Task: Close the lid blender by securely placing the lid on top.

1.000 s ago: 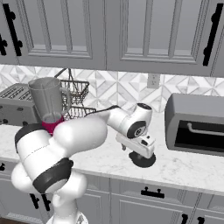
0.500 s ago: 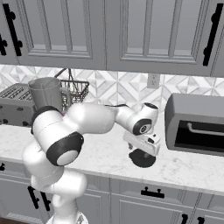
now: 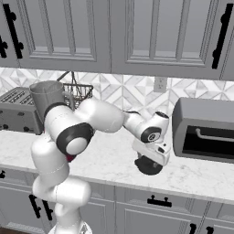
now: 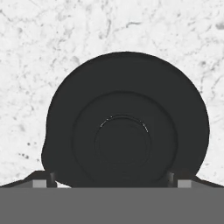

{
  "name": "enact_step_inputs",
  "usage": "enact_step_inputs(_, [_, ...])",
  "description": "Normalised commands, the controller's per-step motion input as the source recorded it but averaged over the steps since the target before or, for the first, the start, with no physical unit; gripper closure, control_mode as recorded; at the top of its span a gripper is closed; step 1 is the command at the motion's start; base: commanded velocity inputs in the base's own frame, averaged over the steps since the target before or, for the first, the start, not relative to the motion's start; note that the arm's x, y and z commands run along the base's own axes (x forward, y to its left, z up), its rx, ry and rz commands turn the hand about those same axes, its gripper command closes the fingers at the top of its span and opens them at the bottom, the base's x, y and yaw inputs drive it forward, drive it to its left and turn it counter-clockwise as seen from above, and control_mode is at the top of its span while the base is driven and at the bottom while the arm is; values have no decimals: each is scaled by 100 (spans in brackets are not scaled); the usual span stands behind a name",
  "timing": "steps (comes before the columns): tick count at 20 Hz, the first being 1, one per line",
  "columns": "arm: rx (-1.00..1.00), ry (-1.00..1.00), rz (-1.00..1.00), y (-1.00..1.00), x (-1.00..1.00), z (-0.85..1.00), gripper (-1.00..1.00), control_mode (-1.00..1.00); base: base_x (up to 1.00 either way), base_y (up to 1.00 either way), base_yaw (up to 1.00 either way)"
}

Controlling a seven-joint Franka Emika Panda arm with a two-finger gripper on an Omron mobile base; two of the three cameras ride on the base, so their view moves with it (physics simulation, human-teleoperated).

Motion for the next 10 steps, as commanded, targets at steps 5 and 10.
enact_step_inputs(5, [0,0,0,0,7,-36,-100,-100,0,0,0])
enact_step_inputs(10, [0,0,0,-5,34,-19,-100,-100,0,0,0])
